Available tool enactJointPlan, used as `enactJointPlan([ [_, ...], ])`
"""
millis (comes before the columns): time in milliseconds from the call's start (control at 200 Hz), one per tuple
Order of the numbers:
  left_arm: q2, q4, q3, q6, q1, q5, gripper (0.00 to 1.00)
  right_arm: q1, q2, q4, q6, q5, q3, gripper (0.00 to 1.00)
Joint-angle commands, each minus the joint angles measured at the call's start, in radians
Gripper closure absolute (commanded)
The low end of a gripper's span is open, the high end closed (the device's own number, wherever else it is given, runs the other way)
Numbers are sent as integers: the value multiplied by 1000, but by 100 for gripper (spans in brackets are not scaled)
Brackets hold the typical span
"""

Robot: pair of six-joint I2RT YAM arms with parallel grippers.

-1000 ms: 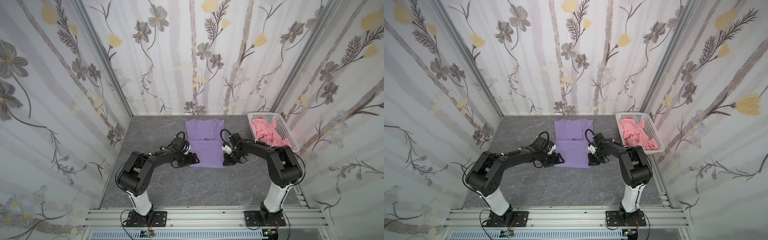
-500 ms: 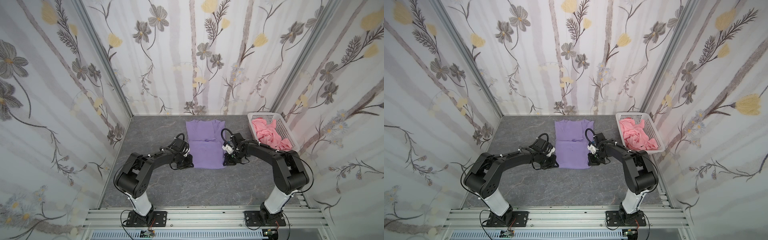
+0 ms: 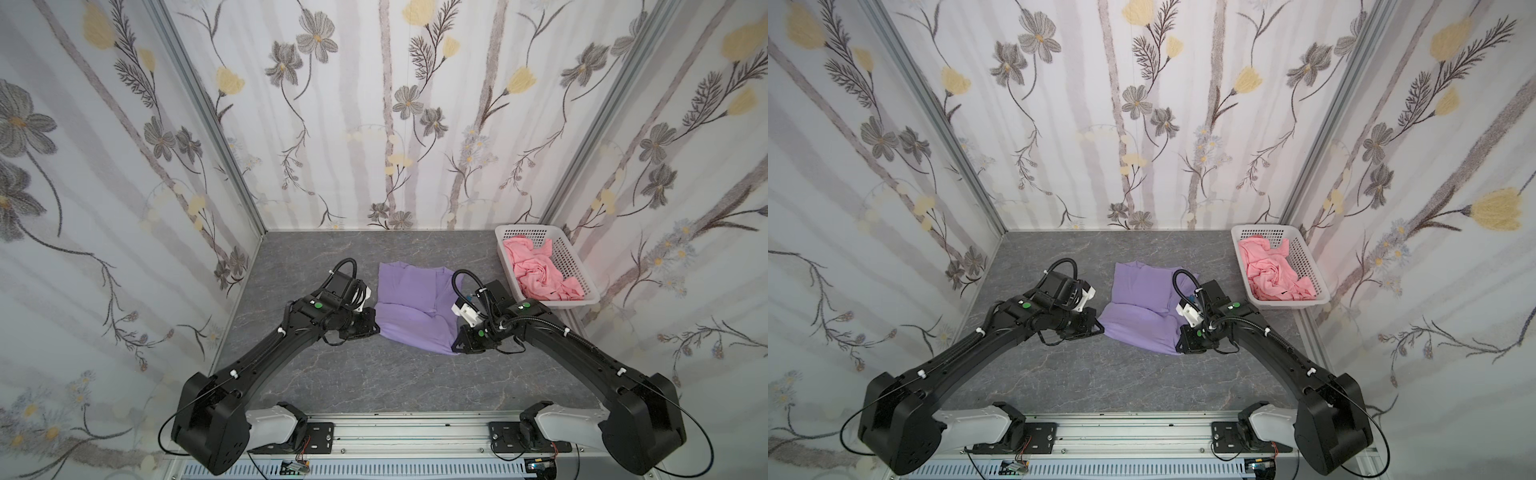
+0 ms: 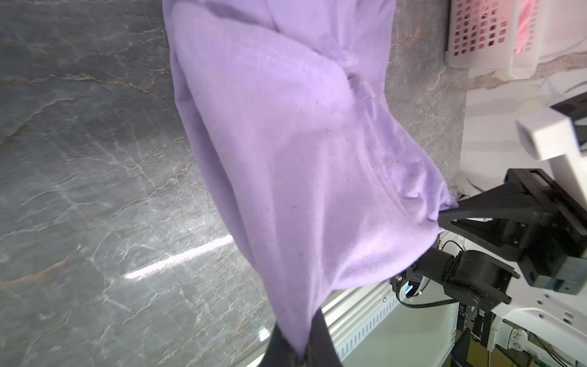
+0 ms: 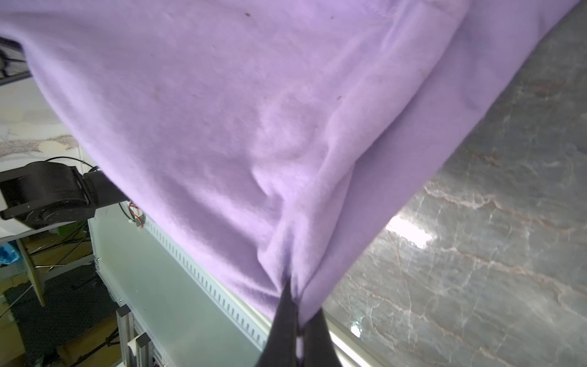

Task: Fold and stack t-shirts
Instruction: Fold the T-shirt.

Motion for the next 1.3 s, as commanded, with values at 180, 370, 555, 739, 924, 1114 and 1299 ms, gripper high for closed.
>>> enactJointPlan([
  [180, 58, -133, 170, 35, 12, -171, 100, -25, -10, -69, 35, 75, 156, 100],
  [370, 225, -107, 280, 91, 31, -190, 100, -90, 142, -84, -37, 96, 327, 100],
  [555, 418, -147, 450, 180, 64, -193, 100, -123, 334, -109, -80, 84, 476, 100],
  [739, 561, -174, 611, 225, 105, -163, 100, -149, 511, -128, -107, 73, 631, 100],
  [924, 704, -214, 756, 257, 145, -139, 100, -187, 673, -166, -124, 42, 798, 100],
  [1114, 848, -184, 855, 274, 180, -119, 100, -221, 842, -197, -136, 26, 970, 100],
  [1299, 1024, -239, 1070, 280, 213, -109, 5, -248, 1025, -232, -128, 18, 1142, 83],
])
